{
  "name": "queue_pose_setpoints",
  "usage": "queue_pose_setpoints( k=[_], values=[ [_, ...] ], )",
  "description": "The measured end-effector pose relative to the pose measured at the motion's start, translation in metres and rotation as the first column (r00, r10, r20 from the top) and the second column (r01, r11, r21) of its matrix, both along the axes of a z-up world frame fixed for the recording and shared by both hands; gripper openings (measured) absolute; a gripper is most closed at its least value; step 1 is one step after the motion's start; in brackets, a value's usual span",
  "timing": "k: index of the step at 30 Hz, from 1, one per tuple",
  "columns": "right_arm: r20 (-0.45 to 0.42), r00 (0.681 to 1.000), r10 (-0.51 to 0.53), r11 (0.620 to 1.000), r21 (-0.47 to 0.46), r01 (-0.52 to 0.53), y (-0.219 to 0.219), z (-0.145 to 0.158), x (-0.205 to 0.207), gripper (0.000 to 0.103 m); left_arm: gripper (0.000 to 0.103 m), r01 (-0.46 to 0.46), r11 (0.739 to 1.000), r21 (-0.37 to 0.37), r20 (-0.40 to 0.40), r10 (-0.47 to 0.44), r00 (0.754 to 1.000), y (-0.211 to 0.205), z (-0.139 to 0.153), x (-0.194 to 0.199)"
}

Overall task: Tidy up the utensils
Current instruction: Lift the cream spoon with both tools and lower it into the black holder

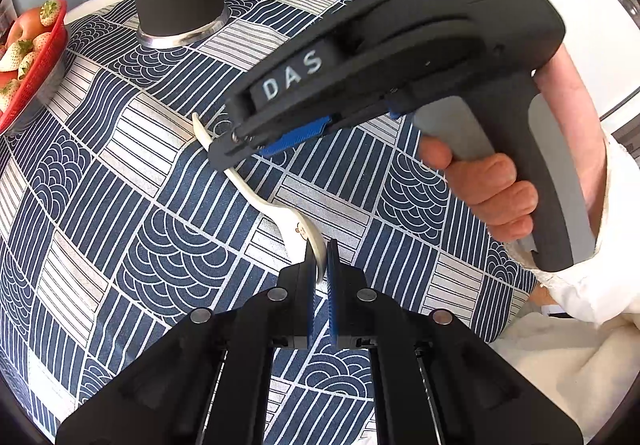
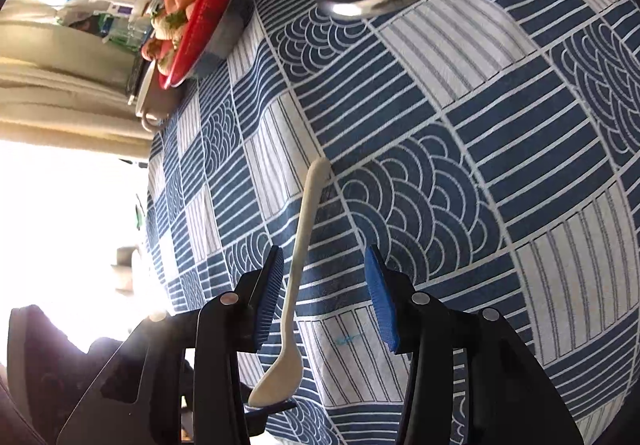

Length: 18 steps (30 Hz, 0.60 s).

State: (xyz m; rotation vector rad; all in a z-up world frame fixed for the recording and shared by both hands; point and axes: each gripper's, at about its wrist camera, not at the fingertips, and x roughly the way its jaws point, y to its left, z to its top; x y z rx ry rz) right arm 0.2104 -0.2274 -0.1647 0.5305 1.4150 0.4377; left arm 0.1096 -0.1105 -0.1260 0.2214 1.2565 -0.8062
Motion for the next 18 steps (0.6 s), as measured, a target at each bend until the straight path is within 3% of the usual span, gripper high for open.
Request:
queue_pose_setpoints(
  k=[3,5,6,12,18],
  values=[
    [-0.005,1.000,0.004,1.000,0.000,-0.004,0.007,-0.001,0.000,0.040,0.006,0.004,1.000,-0.018,0.005,-0.004,1.000,0.009,0.006,-0.004],
    [-0.022,1.000,0.020,0.999,0.030,-0.019,0.012,-0.003,0.001,0.016,0.006,0.005,1.000,-0.023,0.012,-0.005,1.000,0.012,0.009,-0.008],
    [-0.028,0.999,0.022,0.998,0.058,-0.021,0.014,-0.003,0.001,0.010,0.005,0.006,1.000,-0.026,0.013,-0.006,1.000,0.013,0.010,-0.009],
    [0.019,1.000,0.015,0.997,0.080,-0.017,0.013,0.008,-0.006,0.009,0.006,0.006,1.000,-0.023,0.018,-0.006,1.000,0.019,0.013,-0.016],
    [0.070,0.997,-0.036,0.994,0.102,0.029,-0.011,0.034,-0.006,0.008,0.008,0.049,0.999,0.019,0.072,-0.050,0.996,0.012,0.021,-0.018]
  ],
)
